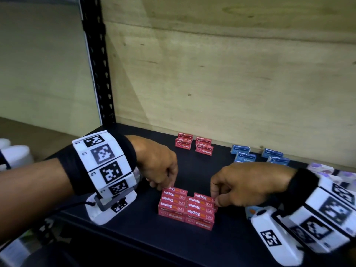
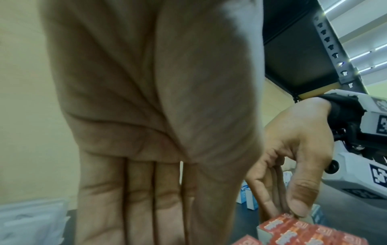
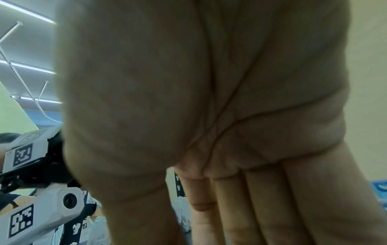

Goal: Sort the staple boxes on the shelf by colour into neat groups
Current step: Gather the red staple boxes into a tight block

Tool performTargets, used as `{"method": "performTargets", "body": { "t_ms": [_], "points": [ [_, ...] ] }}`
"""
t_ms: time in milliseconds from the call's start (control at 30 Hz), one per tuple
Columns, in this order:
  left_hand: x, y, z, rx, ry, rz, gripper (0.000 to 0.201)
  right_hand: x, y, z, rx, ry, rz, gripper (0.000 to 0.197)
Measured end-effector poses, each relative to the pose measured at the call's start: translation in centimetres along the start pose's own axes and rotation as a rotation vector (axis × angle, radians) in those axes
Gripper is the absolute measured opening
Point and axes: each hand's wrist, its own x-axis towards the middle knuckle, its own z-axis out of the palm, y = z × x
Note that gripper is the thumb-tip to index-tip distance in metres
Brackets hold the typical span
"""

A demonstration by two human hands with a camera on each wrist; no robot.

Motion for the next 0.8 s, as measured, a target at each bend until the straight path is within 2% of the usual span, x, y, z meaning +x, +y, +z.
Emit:
{"method": "performTargets", "body": {
  "t_ms": [300,800],
  "points": [
    [0.5,-0.1,0.4,-0.001,0.007,0.022,0.014,0.9,-0.3,-0.2,-0.054,-0.008,-0.068,0.016],
    [0.5,0.4,0.3,0.043,0.001,-0.018,0.014,1.3,-0.5,-0.6,-0.013,-0.064,-0.025,0.019]
  ]
}}
